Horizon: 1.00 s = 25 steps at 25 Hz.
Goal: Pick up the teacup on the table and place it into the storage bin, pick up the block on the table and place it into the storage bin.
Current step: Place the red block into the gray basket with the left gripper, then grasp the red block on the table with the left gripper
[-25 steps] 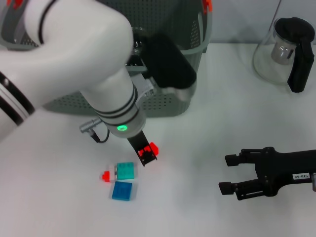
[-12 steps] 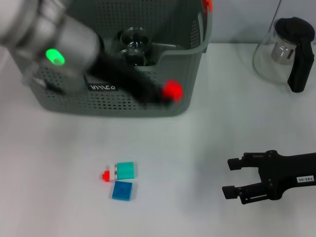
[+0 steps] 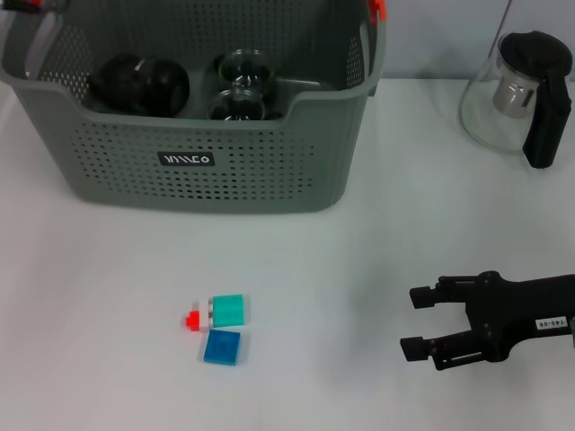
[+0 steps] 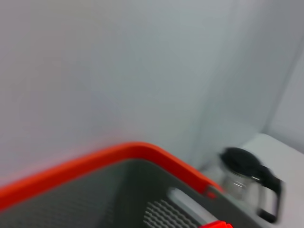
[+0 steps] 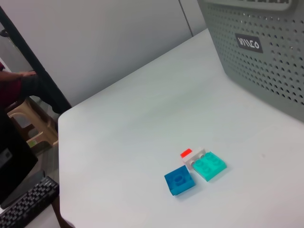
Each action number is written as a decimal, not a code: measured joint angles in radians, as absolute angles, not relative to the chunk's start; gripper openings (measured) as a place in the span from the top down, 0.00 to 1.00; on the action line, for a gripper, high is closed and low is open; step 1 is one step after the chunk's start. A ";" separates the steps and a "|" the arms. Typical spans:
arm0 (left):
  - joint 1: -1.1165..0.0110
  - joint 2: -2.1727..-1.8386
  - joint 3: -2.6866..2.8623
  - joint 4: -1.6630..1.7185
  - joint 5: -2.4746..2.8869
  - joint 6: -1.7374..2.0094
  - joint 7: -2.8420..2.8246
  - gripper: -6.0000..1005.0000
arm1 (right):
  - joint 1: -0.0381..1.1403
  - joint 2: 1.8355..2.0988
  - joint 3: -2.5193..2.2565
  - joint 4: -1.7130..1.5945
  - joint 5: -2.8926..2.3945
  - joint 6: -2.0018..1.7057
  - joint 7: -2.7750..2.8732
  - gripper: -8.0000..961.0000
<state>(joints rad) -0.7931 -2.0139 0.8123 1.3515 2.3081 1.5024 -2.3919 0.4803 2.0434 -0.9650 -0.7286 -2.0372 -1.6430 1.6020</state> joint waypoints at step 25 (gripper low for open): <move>-0.685 -2.123 0.921 1.672 2.520 1.805 -2.485 0.18 | 0.488 2.051 -0.957 -0.727 -2.037 -1.626 1.608 0.04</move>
